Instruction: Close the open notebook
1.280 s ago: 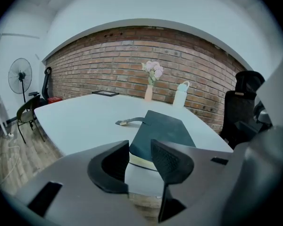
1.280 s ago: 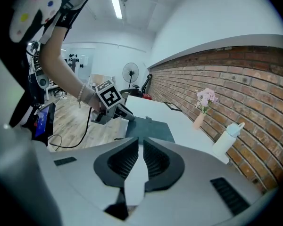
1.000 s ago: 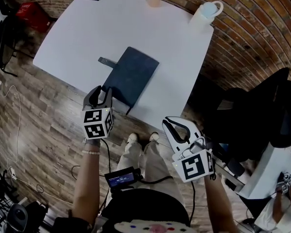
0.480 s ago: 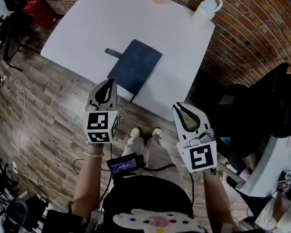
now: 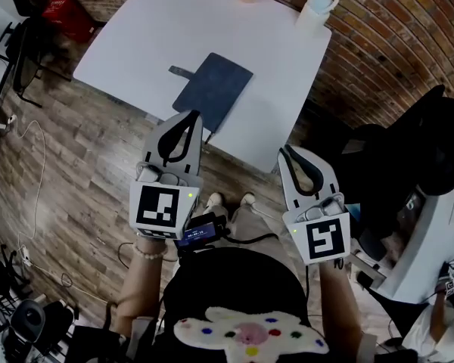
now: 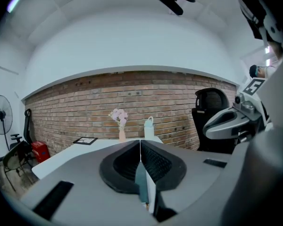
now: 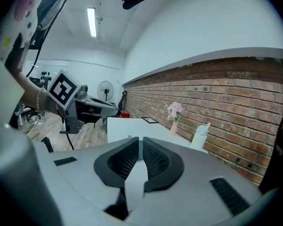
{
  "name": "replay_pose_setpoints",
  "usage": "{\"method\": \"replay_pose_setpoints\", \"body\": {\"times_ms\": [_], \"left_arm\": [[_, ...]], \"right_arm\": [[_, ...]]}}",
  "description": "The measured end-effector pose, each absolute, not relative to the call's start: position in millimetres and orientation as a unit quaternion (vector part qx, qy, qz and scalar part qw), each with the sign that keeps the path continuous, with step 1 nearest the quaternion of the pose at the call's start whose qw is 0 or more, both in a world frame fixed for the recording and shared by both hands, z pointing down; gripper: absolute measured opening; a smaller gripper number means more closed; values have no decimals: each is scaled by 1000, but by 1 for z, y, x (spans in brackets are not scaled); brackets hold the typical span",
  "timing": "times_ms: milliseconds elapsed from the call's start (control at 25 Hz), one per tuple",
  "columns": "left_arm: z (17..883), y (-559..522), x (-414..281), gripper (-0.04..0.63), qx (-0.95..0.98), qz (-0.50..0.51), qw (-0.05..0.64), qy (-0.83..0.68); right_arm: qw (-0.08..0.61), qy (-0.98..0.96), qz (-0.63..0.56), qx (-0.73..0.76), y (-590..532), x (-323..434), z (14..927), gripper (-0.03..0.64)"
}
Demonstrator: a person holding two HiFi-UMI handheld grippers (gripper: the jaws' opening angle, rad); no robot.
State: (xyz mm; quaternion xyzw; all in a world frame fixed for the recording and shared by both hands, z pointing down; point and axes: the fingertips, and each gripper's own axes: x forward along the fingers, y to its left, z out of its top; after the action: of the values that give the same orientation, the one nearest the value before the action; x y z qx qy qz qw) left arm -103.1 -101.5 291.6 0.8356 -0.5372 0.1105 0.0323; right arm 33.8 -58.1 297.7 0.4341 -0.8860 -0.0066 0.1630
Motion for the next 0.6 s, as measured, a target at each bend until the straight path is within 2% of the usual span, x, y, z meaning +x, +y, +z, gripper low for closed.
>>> {"method": "replay_pose_setpoints", "body": {"times_ms": [600], "left_arm": [[258, -58, -83, 20, 850, 107, 18, -515]], "right_arm": [[136, -879, -9, 456, -49, 47, 266, 49]]}}
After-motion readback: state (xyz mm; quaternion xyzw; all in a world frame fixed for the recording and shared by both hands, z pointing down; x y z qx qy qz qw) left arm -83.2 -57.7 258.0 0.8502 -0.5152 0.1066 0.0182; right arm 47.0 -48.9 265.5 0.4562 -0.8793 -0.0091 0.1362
